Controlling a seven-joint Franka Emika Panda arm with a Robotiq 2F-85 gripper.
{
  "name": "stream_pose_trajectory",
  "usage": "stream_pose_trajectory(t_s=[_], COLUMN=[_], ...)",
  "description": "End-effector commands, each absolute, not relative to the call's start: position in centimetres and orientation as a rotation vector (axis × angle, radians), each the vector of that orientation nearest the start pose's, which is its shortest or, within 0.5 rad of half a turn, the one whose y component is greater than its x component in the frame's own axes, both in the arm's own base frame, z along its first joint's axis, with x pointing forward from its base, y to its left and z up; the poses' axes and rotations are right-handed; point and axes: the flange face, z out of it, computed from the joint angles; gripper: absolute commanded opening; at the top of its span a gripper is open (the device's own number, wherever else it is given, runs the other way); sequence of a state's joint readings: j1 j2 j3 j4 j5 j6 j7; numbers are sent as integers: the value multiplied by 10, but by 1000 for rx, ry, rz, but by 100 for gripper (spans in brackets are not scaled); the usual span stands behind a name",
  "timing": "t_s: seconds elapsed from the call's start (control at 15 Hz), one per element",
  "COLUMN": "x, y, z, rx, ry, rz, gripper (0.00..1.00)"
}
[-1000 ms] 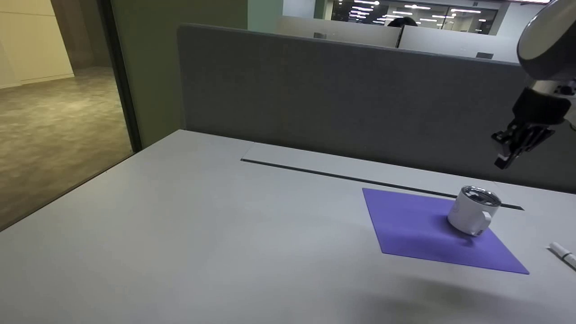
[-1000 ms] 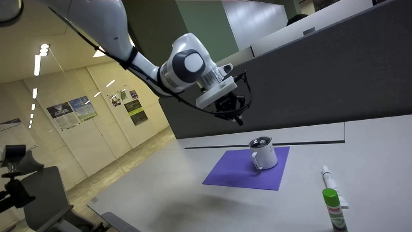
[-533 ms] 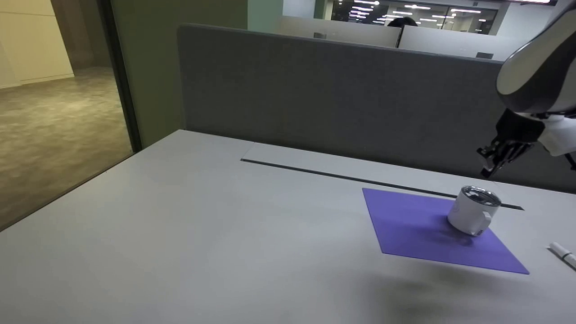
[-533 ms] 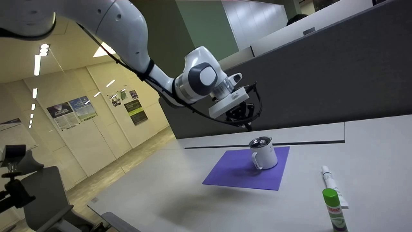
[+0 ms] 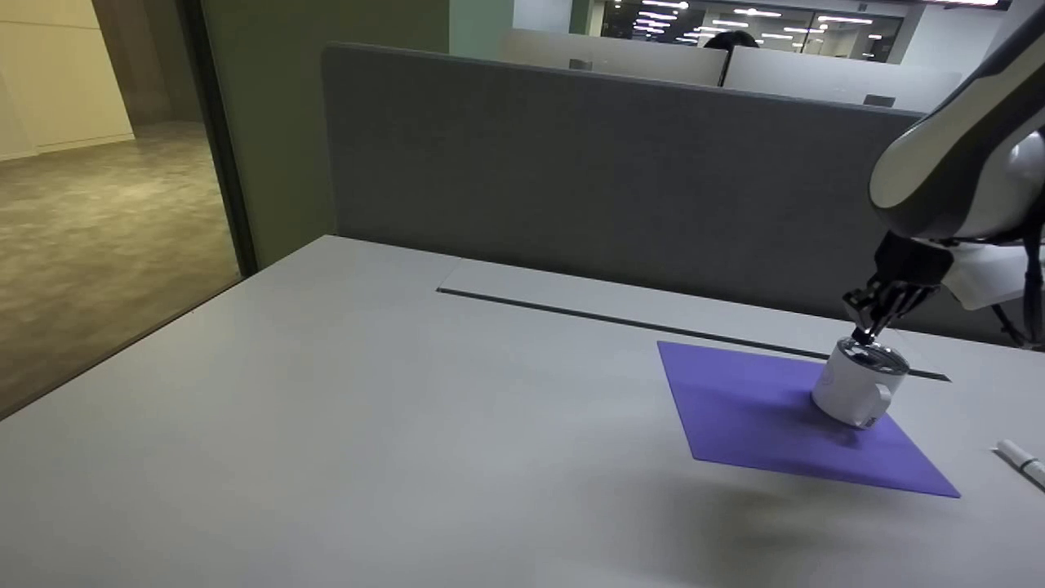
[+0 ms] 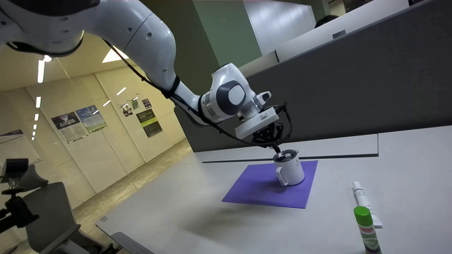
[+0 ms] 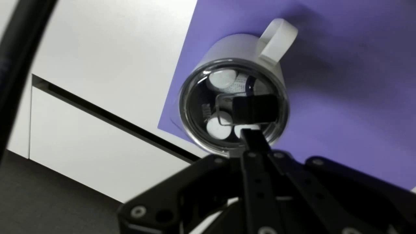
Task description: Remove the silver object from the white mug
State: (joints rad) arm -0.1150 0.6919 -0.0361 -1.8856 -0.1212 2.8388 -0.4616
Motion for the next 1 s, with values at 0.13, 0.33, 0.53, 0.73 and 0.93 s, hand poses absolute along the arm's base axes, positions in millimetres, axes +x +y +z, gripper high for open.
stream_pose_trajectory(t_s=[0.13, 0.33, 0.53, 0.73, 0.93], x=[658, 661, 663, 664, 663], y=[-93, -93, -92, -92, -95], z=[151, 147, 142, 140, 138], rx=[-3213, -3218, -3220, -3235, -3257], ry=[-649, -643, -639, -657, -677], rz=[-310, -288, -268, -246, -227], gripper=[0, 0, 0, 0, 0])
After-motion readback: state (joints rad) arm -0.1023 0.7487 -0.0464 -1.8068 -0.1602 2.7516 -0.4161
